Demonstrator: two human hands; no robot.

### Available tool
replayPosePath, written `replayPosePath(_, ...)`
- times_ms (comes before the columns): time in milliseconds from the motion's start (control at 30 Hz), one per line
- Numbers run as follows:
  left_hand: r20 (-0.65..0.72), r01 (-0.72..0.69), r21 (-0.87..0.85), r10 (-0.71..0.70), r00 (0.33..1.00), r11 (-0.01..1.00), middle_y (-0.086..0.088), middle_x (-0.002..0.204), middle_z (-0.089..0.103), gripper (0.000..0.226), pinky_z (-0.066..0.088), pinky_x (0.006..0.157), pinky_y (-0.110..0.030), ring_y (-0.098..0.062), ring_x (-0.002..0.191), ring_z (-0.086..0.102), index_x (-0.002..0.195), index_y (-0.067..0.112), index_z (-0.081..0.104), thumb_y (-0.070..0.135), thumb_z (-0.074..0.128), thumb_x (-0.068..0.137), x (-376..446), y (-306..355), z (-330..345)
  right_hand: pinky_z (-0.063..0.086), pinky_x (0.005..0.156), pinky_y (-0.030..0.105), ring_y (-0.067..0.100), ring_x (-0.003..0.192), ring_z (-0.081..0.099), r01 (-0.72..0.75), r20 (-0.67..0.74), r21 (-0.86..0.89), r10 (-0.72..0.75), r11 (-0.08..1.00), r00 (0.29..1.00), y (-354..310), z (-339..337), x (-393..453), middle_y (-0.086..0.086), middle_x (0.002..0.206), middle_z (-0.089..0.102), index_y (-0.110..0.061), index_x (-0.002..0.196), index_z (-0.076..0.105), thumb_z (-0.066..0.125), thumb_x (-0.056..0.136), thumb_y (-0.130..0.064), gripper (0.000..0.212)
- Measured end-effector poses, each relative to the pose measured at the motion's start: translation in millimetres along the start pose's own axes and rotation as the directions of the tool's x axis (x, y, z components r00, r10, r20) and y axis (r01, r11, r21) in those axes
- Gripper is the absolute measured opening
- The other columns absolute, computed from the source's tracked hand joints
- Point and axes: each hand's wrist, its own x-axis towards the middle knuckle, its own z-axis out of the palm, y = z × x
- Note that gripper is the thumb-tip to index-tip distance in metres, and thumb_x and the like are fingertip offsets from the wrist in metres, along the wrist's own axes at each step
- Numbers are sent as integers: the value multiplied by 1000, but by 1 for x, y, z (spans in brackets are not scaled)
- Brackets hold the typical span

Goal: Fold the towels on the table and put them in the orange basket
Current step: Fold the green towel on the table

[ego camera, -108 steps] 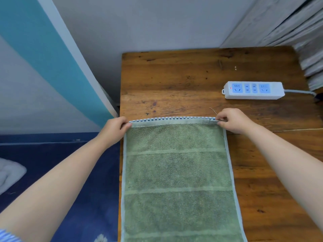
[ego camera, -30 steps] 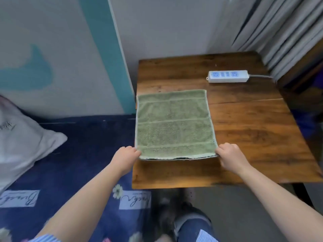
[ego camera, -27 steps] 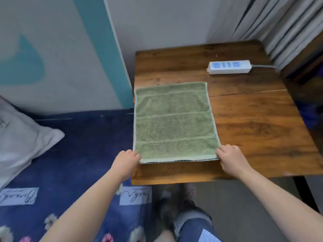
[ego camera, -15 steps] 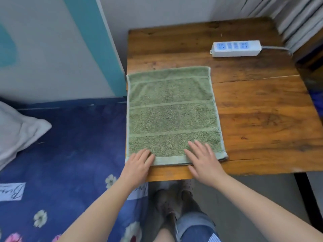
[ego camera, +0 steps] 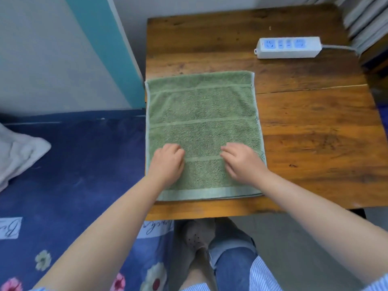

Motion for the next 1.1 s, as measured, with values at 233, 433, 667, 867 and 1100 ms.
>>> replayPosePath(233,-70,266,-127,-277,958,955,-15,142,37,40,27,108,-40,-28,133,31,133,1,38,14,34,95,120,-28,-39,2,116,41,24,143,7,-232,132,26,226,972,965,61,4,143,8,155,13,-9,142,24,32,95,-15,48)
replayPosePath(433,-31,313,-109,-318,948,943,3,157,8,49,4,116,-41,-19,145,0,146,21,16,32,23,99,189,-45,-22,-7,115,41,19,144,-7,-217,223,-49,222,975,949,106,34,184,-1,156,-4,-20,146,5,23,97,-40,56)
replayPosePath(667,55,369,-58,-366,929,928,6,157,-1,51,-6,114,-47,-18,144,-8,145,37,7,47,21,96,196,-92,-14,-7,113,36,18,144,-2,-301,164,-90,312,949,936,176,28,182,-2,156,3,-25,145,10,19,95,-44,55)
replayPosePath(867,46,449,-15,-448,893,893,1,157,1,54,5,114,-42,-19,144,-4,146,32,9,49,20,95,190,-115,-19,-4,115,45,21,143,-8,-500,173,-113,513,858,841,213,9,167,1,156,-4,-22,146,6,11,93,-47,59)
replayPosePath(1100,-11,287,161,-289,957,944,-3,157,0,61,3,115,-45,-20,145,-4,147,21,4,47,22,95,173,-78,-33,-5,114,44,23,144,-5,-507,78,-48,510,860,857,158,5,141,7,156,-1,-15,146,10,27,96,-37,57)
